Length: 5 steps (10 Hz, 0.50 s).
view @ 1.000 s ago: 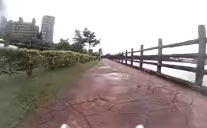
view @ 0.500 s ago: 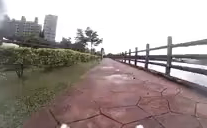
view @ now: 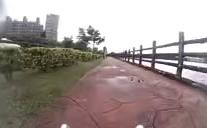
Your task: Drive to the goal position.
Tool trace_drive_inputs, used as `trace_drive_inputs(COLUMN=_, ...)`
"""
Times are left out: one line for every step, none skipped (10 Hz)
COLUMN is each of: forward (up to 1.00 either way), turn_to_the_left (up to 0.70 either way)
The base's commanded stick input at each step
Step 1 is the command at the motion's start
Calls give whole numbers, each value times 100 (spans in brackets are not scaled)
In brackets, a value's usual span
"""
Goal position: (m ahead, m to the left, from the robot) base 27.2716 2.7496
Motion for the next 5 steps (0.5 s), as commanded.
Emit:
trace_drive_inputs(forward=85, turn_to_the_left=1)
trace_drive_inputs(forward=85, turn_to_the_left=1)
trace_drive_inputs(forward=85, turn_to_the_left=1)
trace_drive_inputs(forward=85, turn_to_the_left=1)
trace_drive_inputs(forward=85, turn_to_the_left=1)
